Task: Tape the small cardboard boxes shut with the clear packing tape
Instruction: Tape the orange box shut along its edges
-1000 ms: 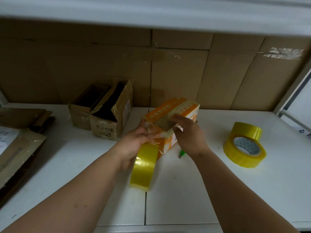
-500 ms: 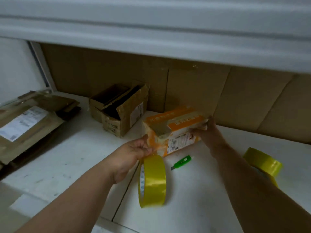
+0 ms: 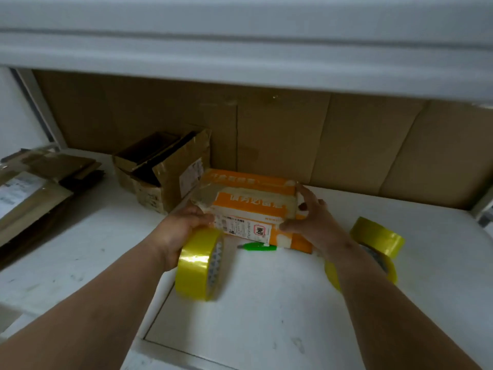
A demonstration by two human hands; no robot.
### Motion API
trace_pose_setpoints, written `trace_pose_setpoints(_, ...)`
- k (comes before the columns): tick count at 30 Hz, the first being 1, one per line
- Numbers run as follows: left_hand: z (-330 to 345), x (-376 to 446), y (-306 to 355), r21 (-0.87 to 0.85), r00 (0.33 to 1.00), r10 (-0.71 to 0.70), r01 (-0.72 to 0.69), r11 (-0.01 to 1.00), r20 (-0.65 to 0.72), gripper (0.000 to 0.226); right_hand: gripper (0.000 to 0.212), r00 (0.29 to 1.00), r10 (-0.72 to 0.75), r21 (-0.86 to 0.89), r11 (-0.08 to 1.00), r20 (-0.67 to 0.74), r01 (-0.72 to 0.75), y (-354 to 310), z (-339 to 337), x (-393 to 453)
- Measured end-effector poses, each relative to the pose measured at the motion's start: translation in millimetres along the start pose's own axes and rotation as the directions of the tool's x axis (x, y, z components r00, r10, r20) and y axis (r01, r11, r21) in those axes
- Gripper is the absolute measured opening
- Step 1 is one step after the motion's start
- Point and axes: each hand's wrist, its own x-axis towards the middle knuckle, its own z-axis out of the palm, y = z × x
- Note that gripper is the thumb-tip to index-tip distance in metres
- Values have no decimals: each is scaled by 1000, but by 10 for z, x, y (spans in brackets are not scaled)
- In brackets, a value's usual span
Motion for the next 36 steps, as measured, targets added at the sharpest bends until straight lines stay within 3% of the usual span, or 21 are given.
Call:
trace_pose_setpoints(9,35,102,60,45,989,-17,10,999,144,18,100,995,48,-55,997,-87,-52,-51,-60,-477)
trace_pose_setpoints(12,-7,130,53,-1,988,24,-24,1000,150,16,100,990,-62,-100,994,-130,49,-210,-3,-626)
trace_pose_setpoints(16,-81,98,124,-66,973,129,-118,991,191,13,92,940,-154,-26,988,-305,153,-463,52,-766)
trace_pose_setpoints(21,-306,-19,225,-54,950,181,-173,983,256,17,86,892,-85,30,994,-443,110,-625,345,-870)
trace_pose_setpoints(24,-476,-179,253,-104,936,167,-141,984,310,16,81,899,-53,62,994,-434,89,-701,640,-933)
trace_pose_setpoints(29,-789,-438,226,20,897,45,-59,998,439,6,90,922,-84,-66,996,-379,63,-756,1159,-1028)
trace_pose_setpoints(34,-949,-474,48,31,911,-34,24,999,411,27,63,945,-127,-92,990,-300,104,-613,1309,-1143)
trace_pose_setpoints(36,-933,-492,-11,-31,893,-48,69,997,448,17,58,934,-142,-117,987,-328,109,-578,1287,-1193)
